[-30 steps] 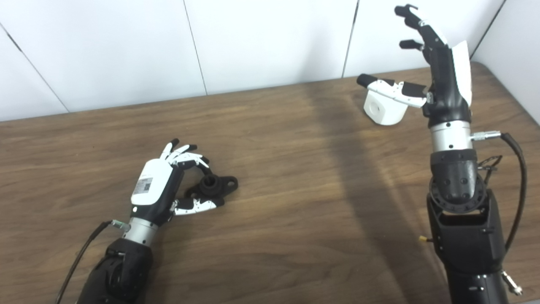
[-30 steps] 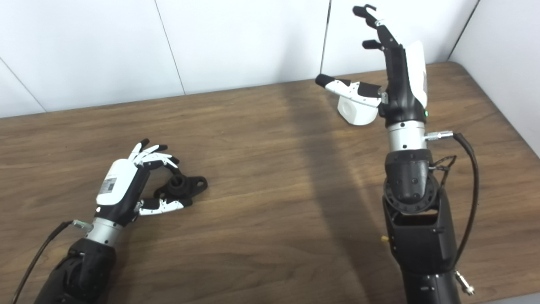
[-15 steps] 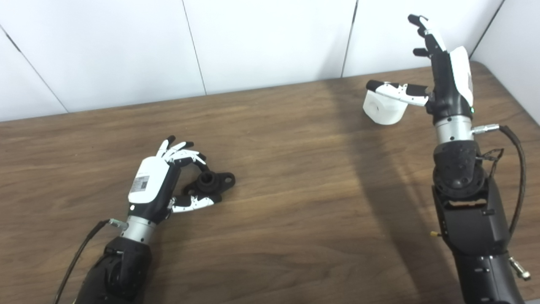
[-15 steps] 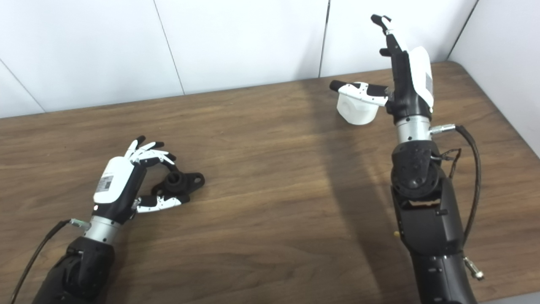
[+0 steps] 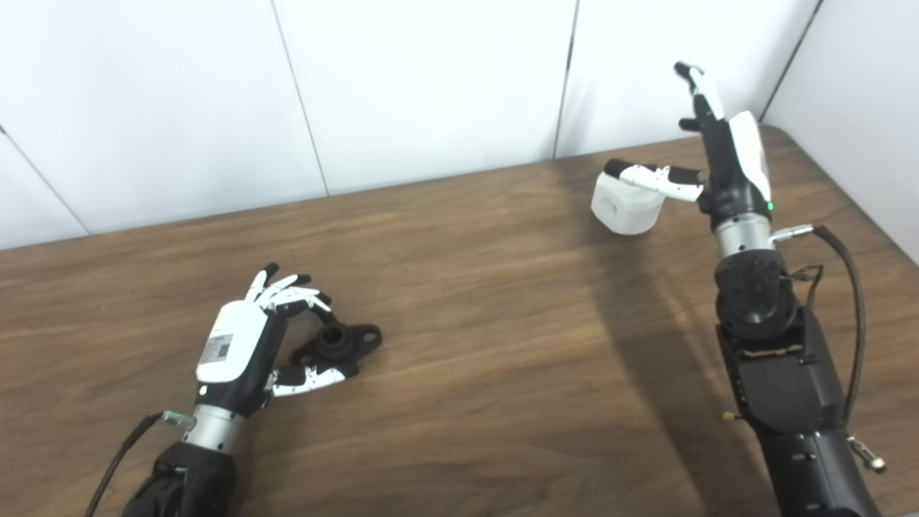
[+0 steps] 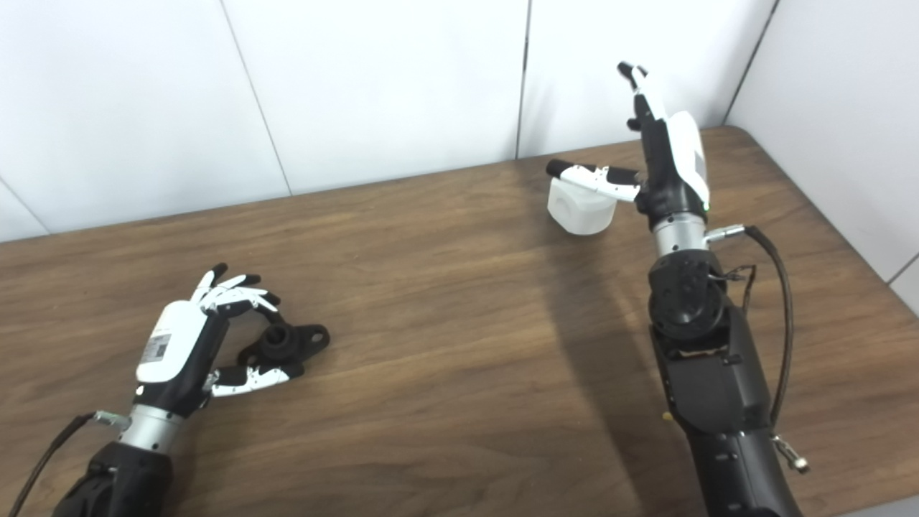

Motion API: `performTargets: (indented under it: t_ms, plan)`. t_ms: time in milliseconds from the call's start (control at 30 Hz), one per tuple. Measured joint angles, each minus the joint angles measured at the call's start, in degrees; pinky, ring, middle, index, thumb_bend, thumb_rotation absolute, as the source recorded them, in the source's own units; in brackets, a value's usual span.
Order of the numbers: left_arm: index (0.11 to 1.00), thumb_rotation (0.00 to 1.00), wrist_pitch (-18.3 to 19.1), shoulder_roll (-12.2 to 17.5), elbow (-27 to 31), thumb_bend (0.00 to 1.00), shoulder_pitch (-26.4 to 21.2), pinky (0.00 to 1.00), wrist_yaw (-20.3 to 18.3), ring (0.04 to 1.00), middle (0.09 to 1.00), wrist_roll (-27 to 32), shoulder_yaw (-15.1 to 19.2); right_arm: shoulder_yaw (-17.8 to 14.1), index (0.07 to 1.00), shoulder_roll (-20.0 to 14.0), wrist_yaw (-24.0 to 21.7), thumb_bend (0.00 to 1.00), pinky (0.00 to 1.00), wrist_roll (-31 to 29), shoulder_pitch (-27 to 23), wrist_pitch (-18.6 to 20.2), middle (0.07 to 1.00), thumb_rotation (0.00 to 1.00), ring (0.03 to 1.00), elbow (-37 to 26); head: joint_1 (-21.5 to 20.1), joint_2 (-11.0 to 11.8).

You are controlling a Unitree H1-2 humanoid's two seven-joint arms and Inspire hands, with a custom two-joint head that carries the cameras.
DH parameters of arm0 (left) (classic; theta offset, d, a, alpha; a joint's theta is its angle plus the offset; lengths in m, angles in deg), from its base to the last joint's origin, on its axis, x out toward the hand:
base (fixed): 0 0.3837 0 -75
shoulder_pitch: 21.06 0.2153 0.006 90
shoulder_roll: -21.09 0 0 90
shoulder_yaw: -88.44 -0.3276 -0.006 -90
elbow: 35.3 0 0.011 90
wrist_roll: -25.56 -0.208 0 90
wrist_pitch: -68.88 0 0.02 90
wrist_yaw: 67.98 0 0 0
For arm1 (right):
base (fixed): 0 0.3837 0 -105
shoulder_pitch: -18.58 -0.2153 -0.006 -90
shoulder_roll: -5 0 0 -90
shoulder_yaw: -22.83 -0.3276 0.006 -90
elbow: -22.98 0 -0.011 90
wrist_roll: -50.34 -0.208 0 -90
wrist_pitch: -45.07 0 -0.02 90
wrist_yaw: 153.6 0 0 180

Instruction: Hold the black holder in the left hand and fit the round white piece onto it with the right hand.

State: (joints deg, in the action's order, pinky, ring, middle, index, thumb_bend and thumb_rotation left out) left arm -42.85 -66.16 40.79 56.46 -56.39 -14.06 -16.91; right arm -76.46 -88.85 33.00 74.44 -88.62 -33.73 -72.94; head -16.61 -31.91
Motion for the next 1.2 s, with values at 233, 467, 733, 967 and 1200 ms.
performTargets:
  t_ms: [233,467,733,967,1200]
  plan:
    - [0.483,0.04,-1.45,0.15,-1.38,0.52,-0.80,1.00,0.44,0.851,0.695,0.06,0.14,-0.01,0.950,0.08,0.93,0.78,0.77,-0.28,-0.29,-0.10,0.986,0.42,0.951,2.01,-1.67,2.46]
    - [0.483,0.04,-1.89,0.22,-1.97,0.52,-1.18,1.00,1.32,0.844,0.692,0.14,0.25,0.16,0.956,0.69,1.98,0.75,0.80,-0.59,-0.28,-0.10,0.986,0.39,0.957,2.27,-2.72,4.74]
    - [0.483,0.04,-2.07,0.30,-2.30,0.52,-1.42,1.00,1.72,0.838,0.691,0.16,0.25,0.49,0.954,0.71,2.66,0.75,0.80,-0.79,-0.22,-0.11,0.992,0.39,0.957,3.32,-3.43,6.51]
    - [0.483,0.04,-2.18,0.41,-2.62,0.52,-1.66,1.00,1.74,0.841,0.694,0.16,0.26,0.95,0.947,1.71,3.29,0.75,0.81,-1.18,0.00,-0.48,0.993,0.38,0.954,3.84,-4.13,7.03]
    - [0.483,0.04,-2.54,0.54,-3.58,0.52,-2.11,1.00,1.82,0.845,0.696,0.30,0.44,1.04,0.938,1.81,4.34,0.75,0.81,-1.33,0.05,-1.16,0.993,0.38,0.956,4.21,-4.66,6.86]
